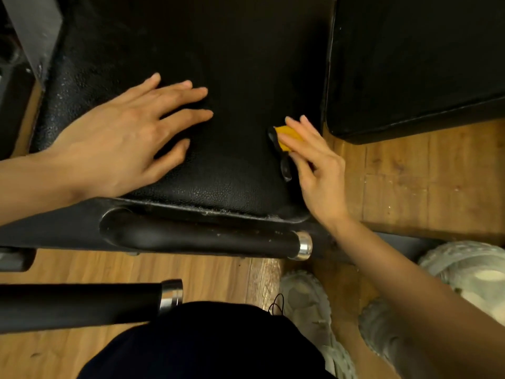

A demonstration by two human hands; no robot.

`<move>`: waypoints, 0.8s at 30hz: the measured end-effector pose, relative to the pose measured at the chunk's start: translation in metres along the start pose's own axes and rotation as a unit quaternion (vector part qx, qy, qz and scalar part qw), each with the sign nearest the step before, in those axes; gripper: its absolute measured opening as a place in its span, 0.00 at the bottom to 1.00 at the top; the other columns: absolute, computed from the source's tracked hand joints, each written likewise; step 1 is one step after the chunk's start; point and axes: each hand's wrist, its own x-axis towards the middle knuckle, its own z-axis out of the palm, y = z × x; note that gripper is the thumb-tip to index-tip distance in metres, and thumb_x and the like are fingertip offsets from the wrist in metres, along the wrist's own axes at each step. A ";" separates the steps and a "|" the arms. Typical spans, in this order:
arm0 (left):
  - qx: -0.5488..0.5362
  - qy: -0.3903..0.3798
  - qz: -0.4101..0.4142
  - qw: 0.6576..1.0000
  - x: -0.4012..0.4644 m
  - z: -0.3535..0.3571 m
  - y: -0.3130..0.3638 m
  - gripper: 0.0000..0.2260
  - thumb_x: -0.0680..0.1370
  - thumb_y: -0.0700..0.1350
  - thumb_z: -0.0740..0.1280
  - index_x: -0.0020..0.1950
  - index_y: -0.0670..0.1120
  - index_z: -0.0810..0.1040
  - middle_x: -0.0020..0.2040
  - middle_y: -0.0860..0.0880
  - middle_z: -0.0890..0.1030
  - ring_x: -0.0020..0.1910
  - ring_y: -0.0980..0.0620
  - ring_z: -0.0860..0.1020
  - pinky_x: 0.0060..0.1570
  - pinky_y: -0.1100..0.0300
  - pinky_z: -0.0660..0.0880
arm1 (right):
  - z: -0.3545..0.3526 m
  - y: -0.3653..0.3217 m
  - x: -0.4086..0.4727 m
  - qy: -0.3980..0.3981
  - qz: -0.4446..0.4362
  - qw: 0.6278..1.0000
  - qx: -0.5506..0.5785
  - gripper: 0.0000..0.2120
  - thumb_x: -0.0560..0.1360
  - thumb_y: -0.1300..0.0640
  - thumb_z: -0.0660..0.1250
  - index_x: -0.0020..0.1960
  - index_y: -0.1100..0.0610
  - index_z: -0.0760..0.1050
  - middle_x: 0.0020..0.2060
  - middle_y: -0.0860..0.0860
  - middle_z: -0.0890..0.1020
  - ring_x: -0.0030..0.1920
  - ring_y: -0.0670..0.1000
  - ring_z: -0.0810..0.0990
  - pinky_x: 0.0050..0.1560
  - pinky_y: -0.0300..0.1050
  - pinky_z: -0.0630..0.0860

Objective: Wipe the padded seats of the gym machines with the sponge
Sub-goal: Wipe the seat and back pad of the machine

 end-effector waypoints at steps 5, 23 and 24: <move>0.003 0.002 -0.002 1.000 -0.001 0.001 -0.001 0.25 0.80 0.54 0.51 0.75 0.47 0.66 0.77 0.46 0.62 0.77 0.47 0.59 0.77 0.47 0.51 | -0.009 0.001 -0.079 -0.101 -0.081 0.991 -0.038 0.16 0.79 0.66 0.60 0.67 0.63 0.73 0.71 0.59 0.70 0.76 0.59 0.60 0.73 0.63 0.59; 0.010 0.005 -0.005 1.000 0.001 0.001 0.001 0.24 0.81 0.53 0.50 0.75 0.47 0.66 0.77 0.45 0.63 0.77 0.46 0.60 0.77 0.47 0.51 | -0.002 0.023 -0.040 0.046 0.050 0.998 0.012 0.18 0.79 0.66 0.59 0.68 0.60 0.73 0.70 0.55 0.71 0.74 0.52 0.65 0.74 0.52 0.63; 0.009 0.001 -0.005 1.000 0.002 0.000 0.001 0.25 0.81 0.53 0.50 0.75 0.47 0.66 0.77 0.45 0.63 0.77 0.46 0.60 0.77 0.47 0.51 | -0.003 0.026 -0.022 0.092 0.074 0.993 0.020 0.17 0.79 0.67 0.60 0.67 0.60 0.74 0.69 0.55 0.73 0.72 0.49 0.67 0.73 0.48 0.65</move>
